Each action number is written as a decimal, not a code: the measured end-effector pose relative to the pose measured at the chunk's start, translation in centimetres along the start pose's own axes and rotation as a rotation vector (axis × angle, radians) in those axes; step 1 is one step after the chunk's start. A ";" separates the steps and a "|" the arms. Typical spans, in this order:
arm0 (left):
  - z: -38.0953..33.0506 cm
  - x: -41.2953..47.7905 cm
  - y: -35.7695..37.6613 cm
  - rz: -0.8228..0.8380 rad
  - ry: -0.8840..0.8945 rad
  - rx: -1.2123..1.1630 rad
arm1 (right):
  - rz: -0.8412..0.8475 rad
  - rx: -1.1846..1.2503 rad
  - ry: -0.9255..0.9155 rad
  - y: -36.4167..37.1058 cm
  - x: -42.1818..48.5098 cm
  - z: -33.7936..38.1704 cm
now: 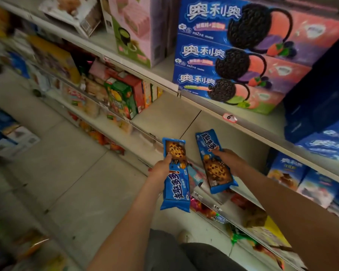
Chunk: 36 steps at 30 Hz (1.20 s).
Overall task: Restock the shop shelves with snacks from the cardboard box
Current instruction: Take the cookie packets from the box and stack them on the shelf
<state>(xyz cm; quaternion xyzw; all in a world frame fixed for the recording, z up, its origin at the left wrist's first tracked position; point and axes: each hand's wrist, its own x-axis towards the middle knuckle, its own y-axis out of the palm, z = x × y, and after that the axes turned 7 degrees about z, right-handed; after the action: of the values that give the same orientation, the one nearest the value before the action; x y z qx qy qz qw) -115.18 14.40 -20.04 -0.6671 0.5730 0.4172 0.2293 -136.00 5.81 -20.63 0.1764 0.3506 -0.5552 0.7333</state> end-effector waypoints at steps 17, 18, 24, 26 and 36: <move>-3.4 0.9 -0.3 0.147 0.147 0.389 | -0.413 -0.704 -0.058 0.1 1.1 1.3; -3.8 0.9 -0.5 0.165 0.148 0.426 | -0.472 -0.767 -0.148 0.6 0.9 1.8; -6.8 0.4 -2.2 0.406 0.131 0.620 | 0.209 -0.312 -0.383 3.8 -1.7 6.7; -8.4 0.5 -2.8 0.442 0.115 0.704 | 0.255 -0.334 -0.391 3.7 -1.5 7.6; -15.8 5.5 -1.6 0.544 0.319 0.979 | 0.286 0.102 -0.384 3.4 3.5 8.5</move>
<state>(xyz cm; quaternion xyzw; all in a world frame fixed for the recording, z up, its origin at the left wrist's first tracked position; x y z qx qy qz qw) -109.09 -0.76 -16.23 -0.3667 0.8775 0.0421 0.3064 -129.65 -1.03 -17.61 0.1521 0.1479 -0.4861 0.8478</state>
